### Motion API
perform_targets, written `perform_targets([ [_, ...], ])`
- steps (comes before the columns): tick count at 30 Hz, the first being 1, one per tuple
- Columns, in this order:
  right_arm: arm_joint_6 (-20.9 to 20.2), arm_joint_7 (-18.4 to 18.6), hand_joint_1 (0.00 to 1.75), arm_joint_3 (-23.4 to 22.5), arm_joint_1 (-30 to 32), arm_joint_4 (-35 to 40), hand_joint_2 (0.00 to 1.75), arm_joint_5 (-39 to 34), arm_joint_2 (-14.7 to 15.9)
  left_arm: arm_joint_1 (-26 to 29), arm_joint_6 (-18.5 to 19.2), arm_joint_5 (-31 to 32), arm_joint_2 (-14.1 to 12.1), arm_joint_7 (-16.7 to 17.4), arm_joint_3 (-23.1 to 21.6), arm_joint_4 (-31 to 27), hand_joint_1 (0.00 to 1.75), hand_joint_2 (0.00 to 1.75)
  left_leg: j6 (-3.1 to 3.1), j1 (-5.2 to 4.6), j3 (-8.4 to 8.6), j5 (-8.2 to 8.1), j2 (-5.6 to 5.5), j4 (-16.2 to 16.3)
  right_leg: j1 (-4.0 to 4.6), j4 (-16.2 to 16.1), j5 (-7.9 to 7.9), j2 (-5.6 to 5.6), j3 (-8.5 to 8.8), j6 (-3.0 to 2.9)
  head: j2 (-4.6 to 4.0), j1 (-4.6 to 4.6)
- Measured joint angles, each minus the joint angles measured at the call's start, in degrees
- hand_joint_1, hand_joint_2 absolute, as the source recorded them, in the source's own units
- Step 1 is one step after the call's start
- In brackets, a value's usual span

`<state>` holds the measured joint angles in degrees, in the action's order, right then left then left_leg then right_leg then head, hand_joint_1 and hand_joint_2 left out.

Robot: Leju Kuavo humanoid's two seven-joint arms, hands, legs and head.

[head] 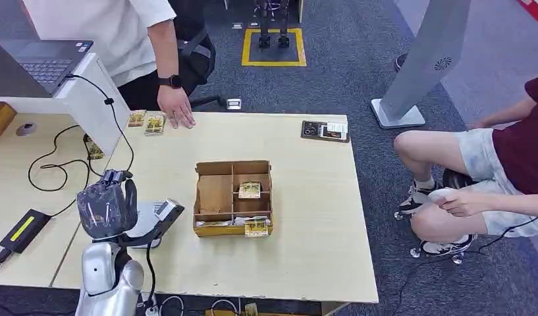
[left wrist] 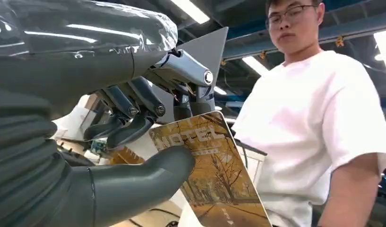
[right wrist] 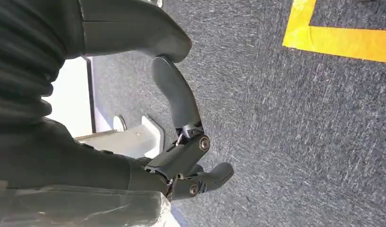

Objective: Pass the card to the sensor for recognition and then transmit it.

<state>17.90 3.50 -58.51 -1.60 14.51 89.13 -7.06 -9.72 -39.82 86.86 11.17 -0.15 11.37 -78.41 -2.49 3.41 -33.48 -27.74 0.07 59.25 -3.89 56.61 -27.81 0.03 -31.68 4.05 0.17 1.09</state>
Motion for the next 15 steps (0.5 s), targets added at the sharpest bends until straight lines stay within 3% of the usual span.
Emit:
perform_targets([
  [5, -0.3, 0.0, 0.0, 0.0, 0.0, 0.0, 1.75, -0.3, 0.0, 0.4, 0.4, 0.3, -2.9, 6.9, -4.4, 3.4, 1.75, 1.75, 0.0, 0.0, 0.0, 0.0, -0.01, 0.0, 0.0, 0.0, 0.0, -0.01, -0.01, 0.0, 0.0, 0.0],
  [10, -0.3, -0.2, 0.0, 0.0, 0.0, 0.0, 1.75, -1.2, 0.0, 0.6, 0.1, 0.2, -5.3, 10.3, -8.5, 7.2, 1.75, 1.75, 0.0, 0.0, -0.01, 0.0, 0.0, 0.0, 0.0, 0.0, 0.0, 0.0, 0.0, 0.0, 0.0, 0.0],
  [15, -0.2, -0.6, 0.0, 0.0, 0.1, 0.0, 1.75, -1.6, 0.1, 0.5, 0.1, 0.2, -7.1, 11.4, -11.3, 11.7, 1.75, 1.75, 0.0, 0.0, 0.0, 0.0, 0.0, 0.0, 0.0, 0.0, 0.0, 0.0, -0.01, 0.0, 0.0, 0.0],
])
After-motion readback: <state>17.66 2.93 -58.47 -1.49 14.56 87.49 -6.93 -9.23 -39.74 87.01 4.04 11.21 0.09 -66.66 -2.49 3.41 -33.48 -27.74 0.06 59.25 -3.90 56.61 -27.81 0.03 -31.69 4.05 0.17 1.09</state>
